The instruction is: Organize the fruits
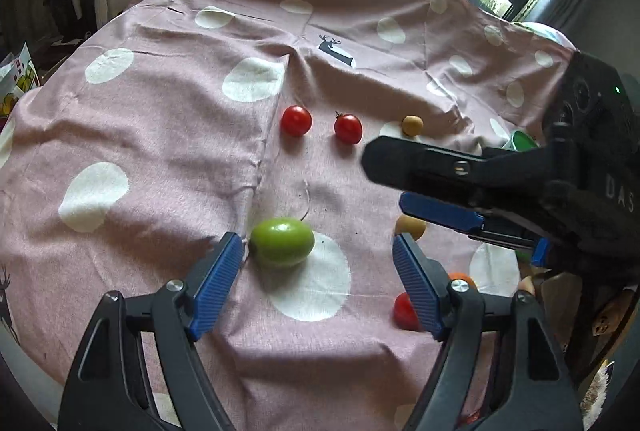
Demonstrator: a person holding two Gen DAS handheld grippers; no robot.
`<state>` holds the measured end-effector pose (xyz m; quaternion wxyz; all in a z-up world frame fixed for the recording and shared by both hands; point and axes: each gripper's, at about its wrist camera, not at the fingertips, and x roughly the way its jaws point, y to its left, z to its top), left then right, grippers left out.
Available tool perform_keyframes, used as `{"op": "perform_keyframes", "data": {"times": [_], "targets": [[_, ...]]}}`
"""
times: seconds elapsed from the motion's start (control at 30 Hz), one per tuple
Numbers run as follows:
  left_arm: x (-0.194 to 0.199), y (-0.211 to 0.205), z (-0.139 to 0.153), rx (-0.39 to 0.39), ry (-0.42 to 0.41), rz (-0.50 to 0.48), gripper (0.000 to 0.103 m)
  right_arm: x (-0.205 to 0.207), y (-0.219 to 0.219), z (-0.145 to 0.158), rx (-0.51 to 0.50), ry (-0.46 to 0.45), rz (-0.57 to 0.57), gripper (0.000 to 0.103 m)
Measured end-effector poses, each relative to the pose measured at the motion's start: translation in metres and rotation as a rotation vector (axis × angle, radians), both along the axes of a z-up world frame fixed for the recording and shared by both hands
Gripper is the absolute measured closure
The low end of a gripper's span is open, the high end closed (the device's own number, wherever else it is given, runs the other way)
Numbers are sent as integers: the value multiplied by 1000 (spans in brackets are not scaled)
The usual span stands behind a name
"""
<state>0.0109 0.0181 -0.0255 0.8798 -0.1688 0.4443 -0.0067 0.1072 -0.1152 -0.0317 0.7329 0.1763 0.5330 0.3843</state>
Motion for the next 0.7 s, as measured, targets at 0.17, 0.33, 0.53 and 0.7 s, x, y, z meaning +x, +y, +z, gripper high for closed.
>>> {"op": "perform_keyframes", "data": {"times": [0.17, 0.33, 0.53, 0.7], "targets": [[2, 2, -11, 36, 25, 20, 26, 3, 20, -22, -29, 62, 55, 43], [2, 1, -12, 50, 17, 14, 28, 1, 31, -32, -68, 74, 95, 45], [1, -1, -13, 78, 9, 8, 36, 4, 35, -38, -92, 79, 108, 54], [6, 0, -20, 28, 51, -20, 44, 3, 40, -38, -102, 56, 122, 54]]}}
